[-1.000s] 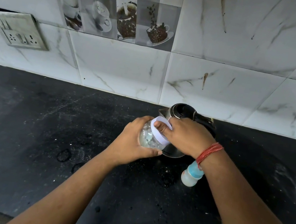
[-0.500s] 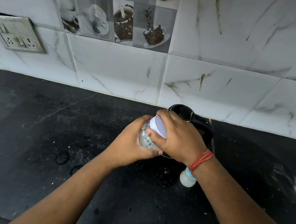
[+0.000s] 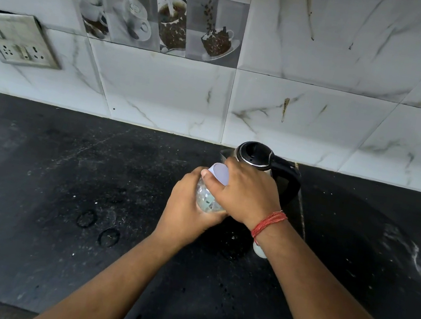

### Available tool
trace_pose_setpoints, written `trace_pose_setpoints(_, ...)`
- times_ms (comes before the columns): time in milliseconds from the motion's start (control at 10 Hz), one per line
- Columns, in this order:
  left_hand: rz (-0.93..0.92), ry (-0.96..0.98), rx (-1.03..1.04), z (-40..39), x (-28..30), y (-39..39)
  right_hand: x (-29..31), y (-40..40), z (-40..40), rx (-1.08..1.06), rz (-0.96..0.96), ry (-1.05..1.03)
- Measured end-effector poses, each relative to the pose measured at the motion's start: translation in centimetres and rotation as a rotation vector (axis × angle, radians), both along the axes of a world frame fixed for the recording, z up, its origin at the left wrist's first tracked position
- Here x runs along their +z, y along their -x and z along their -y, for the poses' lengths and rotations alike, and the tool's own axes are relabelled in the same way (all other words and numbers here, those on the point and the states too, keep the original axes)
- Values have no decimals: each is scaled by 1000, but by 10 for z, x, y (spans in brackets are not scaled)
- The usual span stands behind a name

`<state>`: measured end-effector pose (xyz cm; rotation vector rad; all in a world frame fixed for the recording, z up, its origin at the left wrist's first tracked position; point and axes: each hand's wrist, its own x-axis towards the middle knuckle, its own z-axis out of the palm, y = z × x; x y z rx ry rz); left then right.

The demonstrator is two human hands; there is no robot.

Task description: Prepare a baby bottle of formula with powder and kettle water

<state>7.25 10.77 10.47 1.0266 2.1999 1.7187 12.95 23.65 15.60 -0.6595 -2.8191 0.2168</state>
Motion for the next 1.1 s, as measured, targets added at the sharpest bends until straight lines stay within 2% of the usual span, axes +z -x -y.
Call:
trace_pose_setpoints(200,8,44,23,7,-37,7,-26,-4,17,-24,23,234)
trace_pose_setpoints(400,89,232,57,14,-72,11,-62,-12,22,-7,-103,520)
trace_pose_setpoints(600,102,360,37,18,-97,20,-89,-14,18,-47,-84,715)
trace_pose_setpoints(800,167,411,-3,26,-118,19,-117,-16,17,-20,6,740)
trace_pose_setpoints(1100,253,403,-17,32,-124,22,-120,-20,16,-18,1,701)
